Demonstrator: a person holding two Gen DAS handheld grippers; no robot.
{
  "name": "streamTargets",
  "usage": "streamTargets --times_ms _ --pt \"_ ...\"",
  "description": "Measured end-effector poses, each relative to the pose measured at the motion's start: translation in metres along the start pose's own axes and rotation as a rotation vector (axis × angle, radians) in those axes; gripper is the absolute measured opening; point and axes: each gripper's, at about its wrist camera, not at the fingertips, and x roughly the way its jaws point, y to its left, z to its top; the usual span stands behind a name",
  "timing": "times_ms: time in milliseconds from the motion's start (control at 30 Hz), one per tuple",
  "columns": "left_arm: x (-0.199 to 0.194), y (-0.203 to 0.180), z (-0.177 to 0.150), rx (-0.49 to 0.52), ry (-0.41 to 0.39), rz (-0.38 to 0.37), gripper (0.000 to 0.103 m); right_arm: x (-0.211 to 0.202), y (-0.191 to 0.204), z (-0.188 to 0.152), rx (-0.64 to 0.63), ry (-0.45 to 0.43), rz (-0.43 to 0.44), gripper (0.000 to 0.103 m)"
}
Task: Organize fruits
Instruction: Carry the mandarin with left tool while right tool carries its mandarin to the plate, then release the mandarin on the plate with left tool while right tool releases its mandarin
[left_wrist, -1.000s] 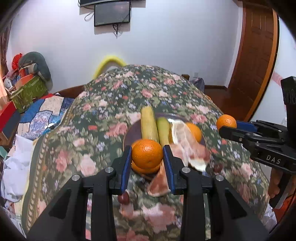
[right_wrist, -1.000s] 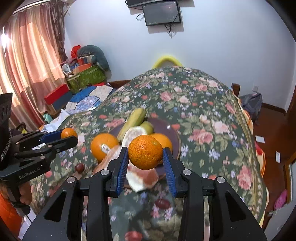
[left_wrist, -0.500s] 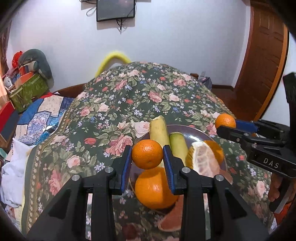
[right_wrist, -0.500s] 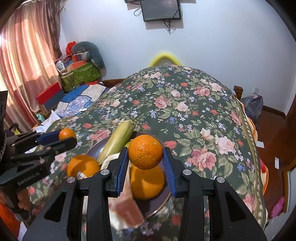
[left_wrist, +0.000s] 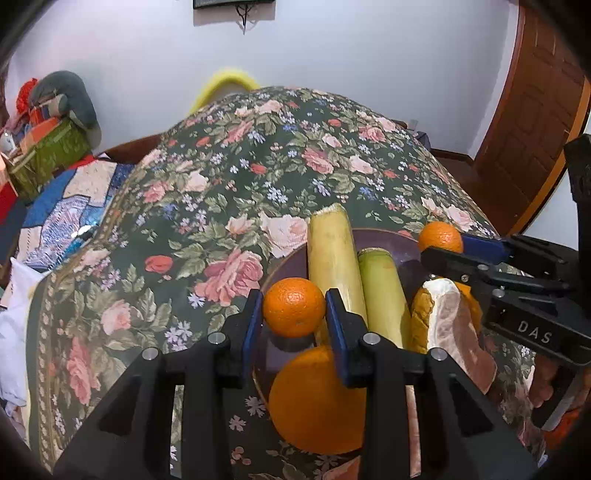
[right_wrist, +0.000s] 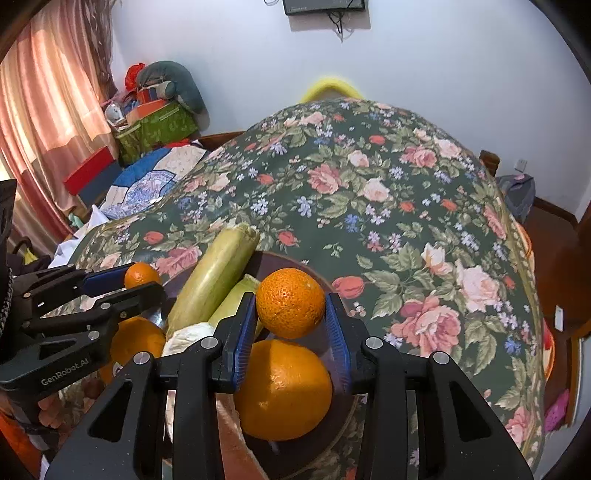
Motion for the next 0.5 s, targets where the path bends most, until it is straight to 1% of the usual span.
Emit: streamTargets --times_ms 33,67,100,133,167,200,333,400,500 --pt "0.001 0.000 0.000 -0.002 0.006 -0.006 0.035 0.000 -0.001 0.000 0.005 0.004 0.006 0.035" --pt "0.001 -0.001 -0.001 -0.005 0.008 -0.014 0.039 0.000 -0.002 0.000 0.008 0.006 0.007 0.036" --pt "0.000 -0.001 -0.001 -0.006 0.007 -0.016 0.045 -0.002 -0.002 0.000 0.008 0.006 0.007 0.039" --pt "-0.003 -0.002 -0.002 -0.006 0.003 -0.012 0.049 -0.003 -0.002 0.000 0.009 0.003 0.010 0.046" --pt "-0.005 -0.003 -0.002 -0.005 -0.006 -0.009 0.055 -0.006 -0.002 0.000 0.009 -0.002 0.014 0.047" --pt "-0.008 -0.004 -0.002 -0.003 -0.014 -0.008 0.055 -0.008 -0.001 0.000 0.005 -0.009 0.009 0.049" --pt "-0.024 -0.008 -0.004 0.008 -0.034 -0.006 0.055 -0.024 0.007 -0.002 -0.032 -0.036 -0.020 0.050" --pt "-0.036 -0.010 -0.007 0.017 -0.049 -0.007 0.055 -0.031 0.010 -0.003 -0.042 -0.052 -0.034 0.050" --pt "-0.057 -0.012 -0.015 0.029 -0.071 -0.004 0.055 -0.047 0.014 -0.008 -0.046 -0.072 -0.033 0.050"
